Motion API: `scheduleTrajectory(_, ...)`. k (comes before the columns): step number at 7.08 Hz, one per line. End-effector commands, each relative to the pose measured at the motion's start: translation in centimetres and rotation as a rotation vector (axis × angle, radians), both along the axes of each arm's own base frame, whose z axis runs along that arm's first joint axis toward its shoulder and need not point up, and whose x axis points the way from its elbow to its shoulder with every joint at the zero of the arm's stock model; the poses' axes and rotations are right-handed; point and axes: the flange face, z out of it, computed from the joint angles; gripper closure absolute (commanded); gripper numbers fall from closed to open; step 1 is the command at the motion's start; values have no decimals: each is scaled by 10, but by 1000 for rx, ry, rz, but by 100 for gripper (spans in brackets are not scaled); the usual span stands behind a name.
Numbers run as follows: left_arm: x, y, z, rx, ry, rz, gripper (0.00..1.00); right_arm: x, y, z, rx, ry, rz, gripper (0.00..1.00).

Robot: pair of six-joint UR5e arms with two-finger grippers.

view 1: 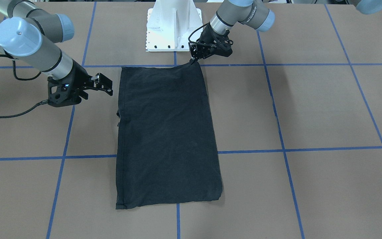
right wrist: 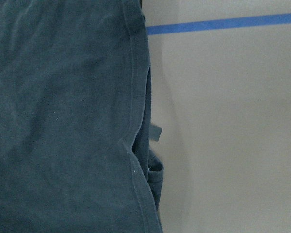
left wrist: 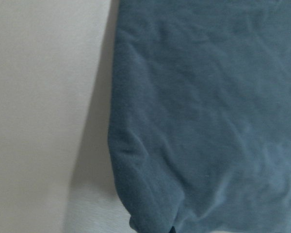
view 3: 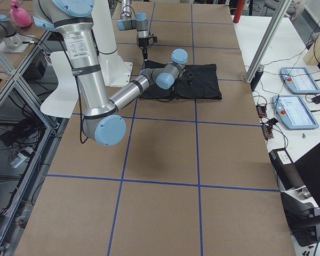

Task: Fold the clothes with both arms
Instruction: 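Lower the right gripper to the shirt's near corner beside the left gripper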

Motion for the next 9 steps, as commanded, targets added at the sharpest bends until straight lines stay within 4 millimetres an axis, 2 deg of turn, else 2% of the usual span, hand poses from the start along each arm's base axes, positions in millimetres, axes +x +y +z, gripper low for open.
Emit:
scheduleTrajectory(1, -11, 1, -14, 4, 31, -2, 100, -33, 34, -14, -100, 8, 22, 1)
scheduleTrajectory(3, -12, 0, -16, 5, 30, -5, 100, -90, 92, -17, -151, -1, 68, 1)
scheduleTrajectory(4, -13, -3, -14, 4, 14, -12, 100, -103, 107, -16, -191, 9, 85, 1)
scheduleTrajectory(6, -11, -7, -10, 4, 5, -18, 100, -107, 111, -1, -220, 47, 103, 1)
scheduleTrajectory(8, -9, -7, -12, 4, 6, -16, 100, -114, 115, 22, -234, 92, 99, 1)
scheduleTrajectory(9, -10, -6, -15, 5, 14, -16, 100, -116, 117, 25, -238, 99, 95, 1)
